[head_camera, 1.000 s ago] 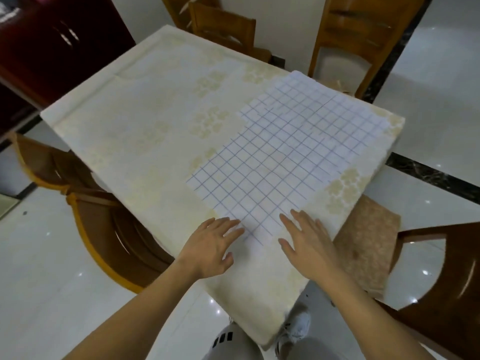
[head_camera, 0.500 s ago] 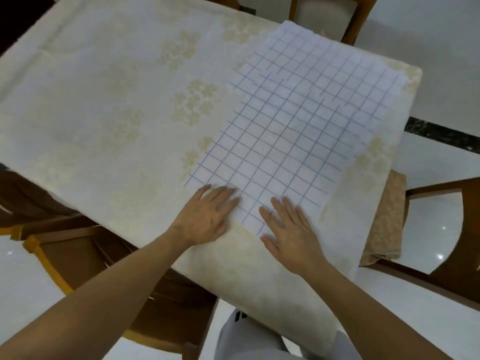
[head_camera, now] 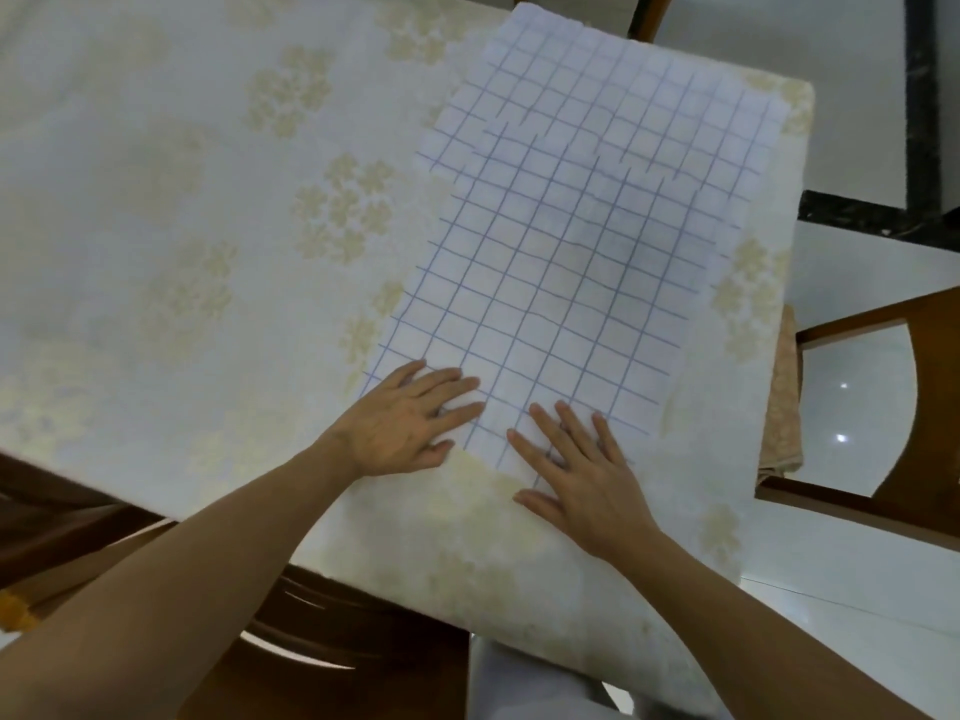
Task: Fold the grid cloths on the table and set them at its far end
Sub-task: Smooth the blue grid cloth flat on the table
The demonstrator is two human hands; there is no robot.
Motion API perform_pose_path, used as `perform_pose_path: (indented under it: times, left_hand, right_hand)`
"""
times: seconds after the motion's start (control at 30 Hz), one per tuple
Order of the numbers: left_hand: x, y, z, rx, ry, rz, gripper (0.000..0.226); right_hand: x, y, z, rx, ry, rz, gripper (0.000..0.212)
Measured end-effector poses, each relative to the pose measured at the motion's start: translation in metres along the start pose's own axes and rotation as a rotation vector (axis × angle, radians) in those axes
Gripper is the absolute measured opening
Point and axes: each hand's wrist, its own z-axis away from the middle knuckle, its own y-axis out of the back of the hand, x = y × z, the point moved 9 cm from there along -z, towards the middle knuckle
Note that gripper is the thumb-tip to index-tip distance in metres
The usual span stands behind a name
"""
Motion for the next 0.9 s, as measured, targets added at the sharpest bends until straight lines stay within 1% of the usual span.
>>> perform_pose_path:
  times: [0.17,0.33,0.4,0.47,0.6,0.7,0.8,0.83,0.9]
  left_hand:
    - [-0.002,0.002,-0.003,0.073,-0.009,-0.024,0.048]
    - [-0.004,0.004,-0.005,0.114,0.005,-0.012,0.046]
    - [-0.002,0.007,-0.006,0.132,0.033,0.030,0.046]
    - [0.000,0.009,-0.007,0.138,0.058,0.064,0.050]
    - [0.003,0.009,-0.010,0.145,0.098,0.040,0.054]
    - [0.007,0.014,-0.013,0.184,0.139,0.032,0.050]
    - [0.008,0.019,-0.014,0.215,0.181,0.042,0.047]
    - [0.009,0.020,-0.014,0.209,0.191,0.055,0.049]
    - [0.015,0.021,-0.015,0.180,0.209,0.084,0.063]
  right_hand:
    - [0.000,0.002,-0.001,0.086,-0.009,0.029,0.053]
    - [-0.002,0.007,0.001,0.236,0.019,0.064,0.039]
    - [0.000,0.006,0.000,0.255,0.009,0.062,0.040]
    - [0.002,0.009,-0.001,0.293,-0.008,0.039,0.040]
    - [0.007,0.020,0.001,0.381,-0.056,-0.068,0.031]
    - [0.013,0.033,0.009,0.459,-0.129,-0.160,0.027]
    - [0.014,0.043,0.017,0.491,-0.155,-0.194,0.027]
    - [0.015,0.045,0.021,0.499,-0.170,-0.204,0.027]
    - [0.021,0.050,0.025,0.510,-0.209,-0.243,0.028]
